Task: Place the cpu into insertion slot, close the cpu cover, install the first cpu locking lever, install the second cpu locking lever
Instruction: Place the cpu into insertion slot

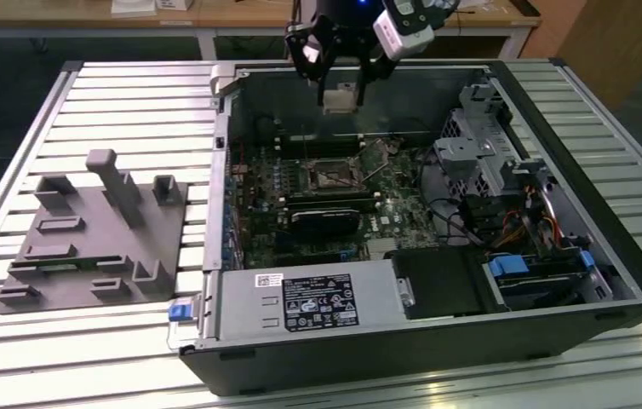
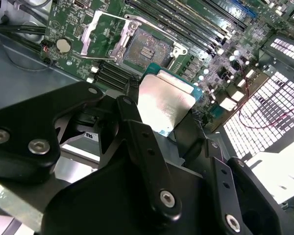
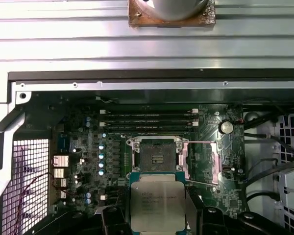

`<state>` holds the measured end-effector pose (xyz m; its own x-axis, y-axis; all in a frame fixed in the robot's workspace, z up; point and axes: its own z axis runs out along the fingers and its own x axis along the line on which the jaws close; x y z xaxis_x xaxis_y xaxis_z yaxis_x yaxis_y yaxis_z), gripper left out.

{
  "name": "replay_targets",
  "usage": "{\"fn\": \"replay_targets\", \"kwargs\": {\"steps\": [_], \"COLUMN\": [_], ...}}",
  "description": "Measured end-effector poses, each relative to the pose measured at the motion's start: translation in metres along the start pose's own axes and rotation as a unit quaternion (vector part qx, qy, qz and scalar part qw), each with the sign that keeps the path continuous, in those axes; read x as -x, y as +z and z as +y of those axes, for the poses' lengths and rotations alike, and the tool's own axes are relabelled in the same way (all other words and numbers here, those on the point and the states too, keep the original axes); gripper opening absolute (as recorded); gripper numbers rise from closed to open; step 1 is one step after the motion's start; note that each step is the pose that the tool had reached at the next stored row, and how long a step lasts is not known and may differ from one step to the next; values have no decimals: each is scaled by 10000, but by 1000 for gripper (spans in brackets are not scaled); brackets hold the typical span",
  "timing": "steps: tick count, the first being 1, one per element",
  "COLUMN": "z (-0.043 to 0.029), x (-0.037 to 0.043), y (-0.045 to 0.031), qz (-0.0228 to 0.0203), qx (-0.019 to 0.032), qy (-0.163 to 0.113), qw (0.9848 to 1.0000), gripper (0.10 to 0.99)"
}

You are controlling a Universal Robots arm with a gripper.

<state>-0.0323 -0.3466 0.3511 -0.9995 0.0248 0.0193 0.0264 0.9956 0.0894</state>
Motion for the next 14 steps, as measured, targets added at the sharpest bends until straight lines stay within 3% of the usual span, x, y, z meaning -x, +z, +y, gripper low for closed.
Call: {"fn": "replay_targets", "kwargs": {"steps": [14], "z": [-9], "x": [2], "y": [101], "qz": [0], "qx": [0], "qy": [0], "qw": [10000], "gripper": [537]}}
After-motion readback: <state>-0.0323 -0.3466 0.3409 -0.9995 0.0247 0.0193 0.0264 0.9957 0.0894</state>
